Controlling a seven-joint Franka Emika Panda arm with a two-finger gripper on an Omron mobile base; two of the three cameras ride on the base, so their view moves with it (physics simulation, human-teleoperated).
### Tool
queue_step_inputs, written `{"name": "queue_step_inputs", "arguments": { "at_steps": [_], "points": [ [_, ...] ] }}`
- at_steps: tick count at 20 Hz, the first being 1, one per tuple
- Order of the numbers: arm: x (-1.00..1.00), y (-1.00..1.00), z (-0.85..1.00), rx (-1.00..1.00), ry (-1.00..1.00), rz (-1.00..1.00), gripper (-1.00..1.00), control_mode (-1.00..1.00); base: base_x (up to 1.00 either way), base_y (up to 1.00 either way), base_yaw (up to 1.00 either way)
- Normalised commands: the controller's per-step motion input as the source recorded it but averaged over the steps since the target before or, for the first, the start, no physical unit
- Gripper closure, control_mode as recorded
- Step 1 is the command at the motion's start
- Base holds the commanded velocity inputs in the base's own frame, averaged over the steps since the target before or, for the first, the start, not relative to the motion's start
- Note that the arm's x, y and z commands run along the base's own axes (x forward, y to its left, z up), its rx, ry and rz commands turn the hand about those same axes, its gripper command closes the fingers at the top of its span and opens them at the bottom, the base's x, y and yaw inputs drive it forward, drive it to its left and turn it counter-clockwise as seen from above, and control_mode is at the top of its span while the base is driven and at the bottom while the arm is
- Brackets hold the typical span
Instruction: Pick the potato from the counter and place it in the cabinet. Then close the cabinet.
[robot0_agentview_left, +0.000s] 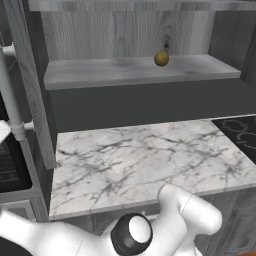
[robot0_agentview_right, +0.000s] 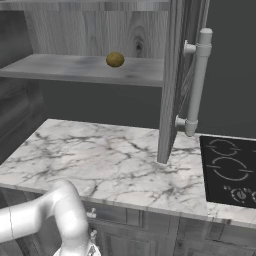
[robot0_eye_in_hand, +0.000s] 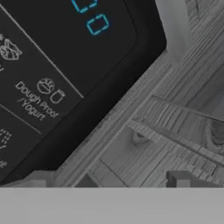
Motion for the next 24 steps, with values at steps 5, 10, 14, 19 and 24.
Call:
{"name": "queue_step_inputs", "arguments": {
  "at_steps": [5, 10, 14, 19, 24],
  "points": [
    [-0.23, -1.0, 0.68, 0.19, -0.1, -0.07, -1.0, -1.0, 0.0, 0.0, 0.0],
    [-0.22, -1.0, 0.44, 0.26, -0.03, -0.05, -1.0, -1.0, 0.0, 0.0, 0.0],
    [0.0, -1.0, 0.11, 0.25, 0.0, -0.05, -1.0, -1.0, 0.0, 0.0, 0.0],
    [0.36, -1.0, 0.06, 0.3, -0.03, -0.01, -1.0, -1.0, 0.0, 0.0, 0.0],
    [0.75, -1.0, 0.13, 0.33, -0.03, 0.0, -1.0, -1.0, 0.0, 0.0, 0.0]
  ]
}}
